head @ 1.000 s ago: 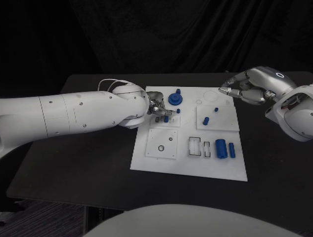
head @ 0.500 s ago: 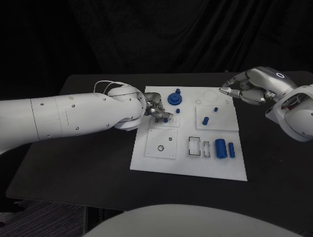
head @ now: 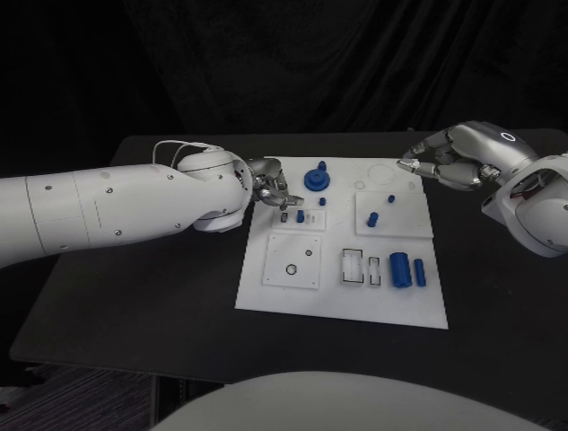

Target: Assemble the parts on the task board

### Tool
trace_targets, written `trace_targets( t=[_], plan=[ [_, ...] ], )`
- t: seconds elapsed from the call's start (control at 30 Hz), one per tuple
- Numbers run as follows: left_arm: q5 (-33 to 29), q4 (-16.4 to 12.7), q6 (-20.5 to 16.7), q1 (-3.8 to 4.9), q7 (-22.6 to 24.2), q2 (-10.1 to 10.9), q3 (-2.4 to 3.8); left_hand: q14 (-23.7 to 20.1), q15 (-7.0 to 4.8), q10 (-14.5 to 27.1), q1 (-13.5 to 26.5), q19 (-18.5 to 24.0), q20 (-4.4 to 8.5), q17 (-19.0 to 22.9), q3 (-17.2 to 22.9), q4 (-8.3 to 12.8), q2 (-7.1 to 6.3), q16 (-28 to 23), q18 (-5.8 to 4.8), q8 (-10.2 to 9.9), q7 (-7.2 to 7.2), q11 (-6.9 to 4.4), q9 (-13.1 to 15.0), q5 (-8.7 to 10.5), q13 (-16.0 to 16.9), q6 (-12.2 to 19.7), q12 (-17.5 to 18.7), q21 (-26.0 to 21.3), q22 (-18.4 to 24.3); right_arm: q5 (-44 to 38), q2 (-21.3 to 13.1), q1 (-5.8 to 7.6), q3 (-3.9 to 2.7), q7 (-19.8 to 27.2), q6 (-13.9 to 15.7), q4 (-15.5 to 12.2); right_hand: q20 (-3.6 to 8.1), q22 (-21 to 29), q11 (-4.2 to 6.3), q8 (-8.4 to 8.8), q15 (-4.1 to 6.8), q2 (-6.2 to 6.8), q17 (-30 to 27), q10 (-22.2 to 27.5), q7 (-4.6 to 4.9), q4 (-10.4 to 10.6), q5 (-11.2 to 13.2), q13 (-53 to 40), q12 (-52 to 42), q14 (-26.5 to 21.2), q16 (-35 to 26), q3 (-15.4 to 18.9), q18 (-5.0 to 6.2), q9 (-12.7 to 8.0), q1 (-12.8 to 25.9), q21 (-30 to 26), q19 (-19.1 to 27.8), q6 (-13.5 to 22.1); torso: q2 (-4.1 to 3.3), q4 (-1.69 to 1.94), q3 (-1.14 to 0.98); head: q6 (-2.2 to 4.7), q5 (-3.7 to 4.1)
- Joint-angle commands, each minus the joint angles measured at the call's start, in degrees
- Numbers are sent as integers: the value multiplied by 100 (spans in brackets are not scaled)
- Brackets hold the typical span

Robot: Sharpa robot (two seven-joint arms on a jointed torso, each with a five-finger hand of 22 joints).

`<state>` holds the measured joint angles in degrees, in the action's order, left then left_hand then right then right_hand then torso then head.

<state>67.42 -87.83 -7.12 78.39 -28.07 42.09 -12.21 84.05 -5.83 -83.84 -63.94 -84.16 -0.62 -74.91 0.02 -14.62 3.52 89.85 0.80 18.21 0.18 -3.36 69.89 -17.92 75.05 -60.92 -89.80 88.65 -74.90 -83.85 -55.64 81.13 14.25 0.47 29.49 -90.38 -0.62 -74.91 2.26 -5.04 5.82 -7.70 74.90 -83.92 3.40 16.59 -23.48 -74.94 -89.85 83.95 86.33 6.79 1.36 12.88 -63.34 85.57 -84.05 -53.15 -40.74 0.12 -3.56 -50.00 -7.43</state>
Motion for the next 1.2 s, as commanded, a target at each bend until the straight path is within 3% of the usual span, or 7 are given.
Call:
trace_targets(
  t=[0.03, 0.27, 0.47, 0.7, 0.77, 0.97, 1.2],
  plan=[
    [221, 43, 78, 31, -38, 38, 2, 595, -36, -616, -72, -508, 29, -1509, 10, 5, -4, 15, -47, 33, 6, -14, 55, -29, 1495, 67, -20, 38, -1433, -31, -20, -13, -4, -127, -4, -6, -54, -1348, -38, 30, -52, 6, 667, -608, 4, 7, -14, -1506, -15, 446, -34, 18, -13, -8, -42, -21, -374, -29, 5, 10, -1, 0, 3],
    [251, 245, -17, 52, 12, 68, 2, 595, 2, -616, -356, -518, 2, -1509, 195, 59, -54, 15, -51, -6, 84, 40, 274, -19, 1495, 528, -20, 49, -1445, -31, -39, -13, -4, -134, -22, -5, -55, -1348, -38, 31, -52, 5, 675, -608, 3, 9, -9, -1506, -15, 447, -30, 23, -14, -9, -37, -21, -374, -29, 8, -5, -16, 0, -2],
    [565, 553, 5, 56, 76, 0, 2, 595, 28, -616, -353, -530, -24, -1509, 239, -4, -69, 15, -56, 49, 116, 72, 395, 16, 1495, 659, -20, 64, -1457, -31, -41, -13, -4, -135, -42, 2, -55, -1348, -38, 32, -52, 3, 672, -608, 2, 8, -8, -1506, -15, 447, -31, 26, -14, -9, -37, -19, -375, -30, 1, -1, -2, 0, -35],
    [674, 898, -66, 56, 200, -155, 1, 595, 42, -616, -14, -549, -46, -1509, 173, -204, -75, 15, -64, 260, 117, 80, 581, 475, 1495, 565, -20, 87, -1476, -31, -30, -31, -4, -125, -54, 11, -55, -1349, -38, 33, -52, 2, 675, -608, 2, 8, -8, -1506, -15, 447, -30, 27, -15, -9, -38, -17, -376, -30, -4, -13, 3, 0, -38],
    [686, 994, -79, 56, 240, -215, 1, 595, 38, -616, 223, -550, -46, -1509, 52, -204, -59, 15, -64, 314, 108, 74, 615, 820, 1495, 539, -20, 89, -1478, -31, -25, -39, -4, -124, -62, 14, -55, -1349, -38, 33, -52, 1, 675, -608, 2, 7, -8, -1506, -15, 447, -30, 27, -14, -9, -39, -18, -375, -31, -6, -12, 2, 1, -36],
    [699, 1180, -94, 55, 364, -357, 1, 595, 32, -616, 595, -552, -40, -1509, -160, -212, -18, 15, -65, 378, 96, 66, 620, 1255, 1495, 497, -20, 91, -1480, -31, -12, -57, -4, -120, -76, 25, -55, -1350, -38, 31, -52, -3, 670, -608, 0, 1, -16, -1506, -15, 446, -32, 26, -15, -8, -48, -15, -377, -38, -1, -2, -1, 52, -23],
    [703, 1384, -30, 52, 508, -522, 1, 595, 24, -616, 769, -550, -34, -1509, -274, -213, 14, 15, -64, 411, 80, 55, 610, 1382, 1495, 425, -20, 88, -1479, -31, 6, -77, -4, -111, -76, 53, -55, -1349, -37, 30, -52, -4, 675, -608, -1, -2, -22, -1506, -15, 447, -30, 25, -15, -8, -54, -17, -376, -41, -4, -7, 4, 111, -43]
  ],
)
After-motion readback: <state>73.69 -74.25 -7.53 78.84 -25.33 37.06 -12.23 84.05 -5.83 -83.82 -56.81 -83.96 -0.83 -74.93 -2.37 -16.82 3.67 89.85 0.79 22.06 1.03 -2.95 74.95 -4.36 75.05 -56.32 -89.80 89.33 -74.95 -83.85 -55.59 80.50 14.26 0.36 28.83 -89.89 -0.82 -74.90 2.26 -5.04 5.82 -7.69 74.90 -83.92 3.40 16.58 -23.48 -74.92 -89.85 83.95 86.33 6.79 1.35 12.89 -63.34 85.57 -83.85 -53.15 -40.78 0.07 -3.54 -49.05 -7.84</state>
